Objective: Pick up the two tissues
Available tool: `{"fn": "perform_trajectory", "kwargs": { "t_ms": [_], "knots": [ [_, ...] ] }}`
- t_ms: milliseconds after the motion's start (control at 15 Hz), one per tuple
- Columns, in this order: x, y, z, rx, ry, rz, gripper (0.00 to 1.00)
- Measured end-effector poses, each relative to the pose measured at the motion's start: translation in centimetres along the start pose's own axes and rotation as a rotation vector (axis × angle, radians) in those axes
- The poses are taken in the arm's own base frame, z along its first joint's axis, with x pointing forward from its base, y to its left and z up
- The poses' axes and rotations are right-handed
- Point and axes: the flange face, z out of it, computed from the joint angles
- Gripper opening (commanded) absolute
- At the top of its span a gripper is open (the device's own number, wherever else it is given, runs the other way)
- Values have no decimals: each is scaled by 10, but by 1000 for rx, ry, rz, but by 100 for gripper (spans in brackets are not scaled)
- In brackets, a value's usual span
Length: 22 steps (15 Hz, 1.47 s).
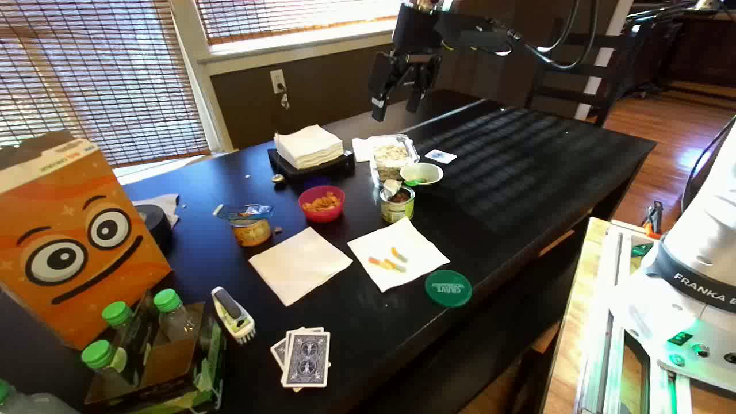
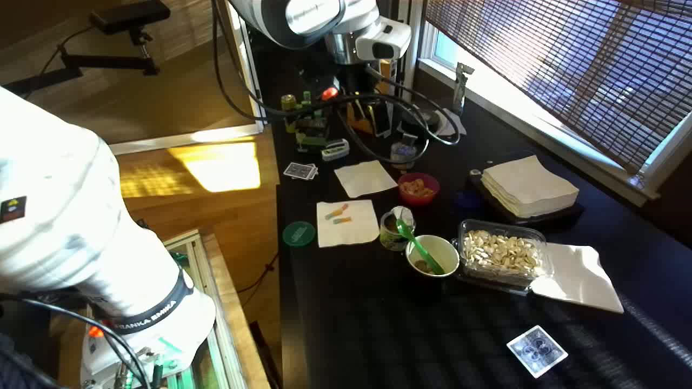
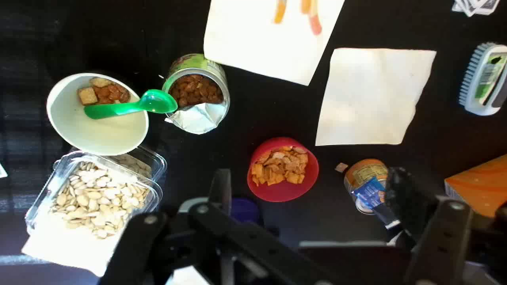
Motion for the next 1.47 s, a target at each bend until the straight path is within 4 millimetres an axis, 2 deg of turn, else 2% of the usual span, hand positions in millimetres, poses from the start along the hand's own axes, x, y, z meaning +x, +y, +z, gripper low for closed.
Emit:
{"fn": "perform_trajectory", "kwargs": {
  "t_ms": [867,1000,1133,1467],
  "knots": [
    [0,0,0,0,0,0,100],
    [-1,-6,1,-2,-9,-15,100],
    [-3,-27,4,-3,-36,-61,100],
    [-5,-110,26,-3,-110,-230,100]
  ]
}}
